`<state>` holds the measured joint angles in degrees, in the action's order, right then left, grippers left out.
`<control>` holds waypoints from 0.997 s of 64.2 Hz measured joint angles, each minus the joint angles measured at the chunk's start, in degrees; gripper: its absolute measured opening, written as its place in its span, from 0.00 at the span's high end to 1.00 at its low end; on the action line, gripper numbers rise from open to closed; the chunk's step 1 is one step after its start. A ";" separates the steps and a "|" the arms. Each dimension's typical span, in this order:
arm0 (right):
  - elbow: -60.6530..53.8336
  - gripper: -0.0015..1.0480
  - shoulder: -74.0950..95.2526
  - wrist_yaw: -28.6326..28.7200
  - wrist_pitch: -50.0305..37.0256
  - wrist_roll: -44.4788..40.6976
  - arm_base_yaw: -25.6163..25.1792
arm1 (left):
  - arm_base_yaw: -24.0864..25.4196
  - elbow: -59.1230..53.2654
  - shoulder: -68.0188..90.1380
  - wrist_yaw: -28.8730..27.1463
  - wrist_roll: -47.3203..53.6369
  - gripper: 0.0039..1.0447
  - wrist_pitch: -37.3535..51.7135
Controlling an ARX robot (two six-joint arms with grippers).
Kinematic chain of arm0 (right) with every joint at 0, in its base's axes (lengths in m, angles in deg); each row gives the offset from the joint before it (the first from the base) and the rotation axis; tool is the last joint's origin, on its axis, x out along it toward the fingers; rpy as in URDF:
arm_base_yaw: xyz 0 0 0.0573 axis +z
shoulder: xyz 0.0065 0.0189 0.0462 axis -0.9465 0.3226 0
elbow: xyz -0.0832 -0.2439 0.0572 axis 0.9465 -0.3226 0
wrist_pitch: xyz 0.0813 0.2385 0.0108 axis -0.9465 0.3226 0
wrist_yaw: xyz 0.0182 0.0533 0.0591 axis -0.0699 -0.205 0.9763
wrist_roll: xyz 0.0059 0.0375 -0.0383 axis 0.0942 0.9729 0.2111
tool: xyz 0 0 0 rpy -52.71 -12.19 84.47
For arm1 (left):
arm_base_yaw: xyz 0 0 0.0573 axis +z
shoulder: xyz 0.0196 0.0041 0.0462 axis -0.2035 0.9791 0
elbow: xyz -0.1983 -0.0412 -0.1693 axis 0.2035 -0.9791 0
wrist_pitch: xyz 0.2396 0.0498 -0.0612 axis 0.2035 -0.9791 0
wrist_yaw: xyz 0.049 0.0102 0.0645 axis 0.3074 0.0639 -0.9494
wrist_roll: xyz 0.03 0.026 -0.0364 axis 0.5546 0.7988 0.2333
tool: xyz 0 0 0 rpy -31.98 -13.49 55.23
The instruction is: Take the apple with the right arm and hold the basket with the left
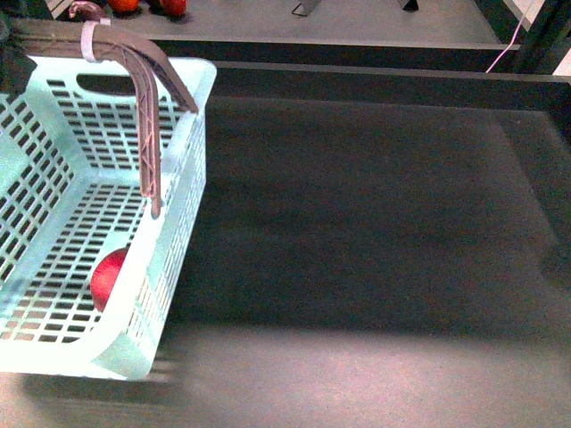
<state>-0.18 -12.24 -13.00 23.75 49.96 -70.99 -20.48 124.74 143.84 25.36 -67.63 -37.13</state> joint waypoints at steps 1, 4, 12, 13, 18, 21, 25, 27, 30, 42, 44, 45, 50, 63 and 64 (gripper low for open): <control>0.00 0.08 0.00 0.00 0.00 0.00 0.00 | 0.09 0.00 0.22 0.02 0.00 0.86 0.00; 0.00 0.08 0.00 0.00 0.00 0.00 0.00 | 0.31 0.00 0.50 0.02 0.00 0.86 0.00; 0.00 0.08 0.00 0.00 0.00 0.00 0.00 | 0.94 -0.17 1.07 0.04 -0.28 0.86 0.96; 0.00 0.08 0.00 0.00 0.00 0.00 0.00 | 1.03 -0.31 1.14 0.07 -0.35 0.86 1.11; 0.00 0.08 0.00 0.00 0.00 0.00 0.00 | 1.22 -1.16 1.29 0.20 -1.25 0.86 1.20; 0.00 0.08 0.00 0.00 0.00 0.00 0.00 | 1.25 -1.51 1.49 0.35 -1.33 0.86 1.22; 0.00 0.08 0.00 0.00 0.00 0.00 0.00 | 1.25 -1.75 1.66 0.48 -1.01 0.86 1.27; 0.00 0.08 0.00 0.02 0.00 0.00 0.00 | 1.22 -1.75 1.75 0.50 -0.83 0.86 1.27; 0.00 0.08 0.00 0.02 0.00 0.00 0.00 | 1.25 -1.75 1.86 0.57 -0.61 0.86 1.16; 0.00 0.08 0.00 0.00 0.00 0.00 0.00 | 1.18 -1.73 1.95 0.63 -0.55 0.86 0.02; 0.00 0.08 0.00 0.00 0.00 0.00 0.00 | 1.16 -1.73 1.95 0.63 -0.55 0.86 0.00; 0.00 0.08 0.00 0.00 0.00 0.00 0.00 | 1.16 -1.73 1.95 0.63 -0.55 0.86 0.00; 0.00 0.08 0.00 0.00 0.00 0.00 0.00 | 1.14 -1.73 1.79 0.83 -0.22 0.82 -0.44; 0.00 0.08 0.00 0.00 0.00 0.00 0.00 | 1.14 -1.79 -0.46 0.77 0.74 0.50 -2.58; 0.00 0.08 0.00 0.00 0.00 0.00 0.00 | 1.14 -1.86 -1.05 0.66 0.74 0.47 -2.93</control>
<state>-0.18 -12.24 -13.00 23.75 49.96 -70.99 -19.34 122.88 142.79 26.02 -66.89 -40.06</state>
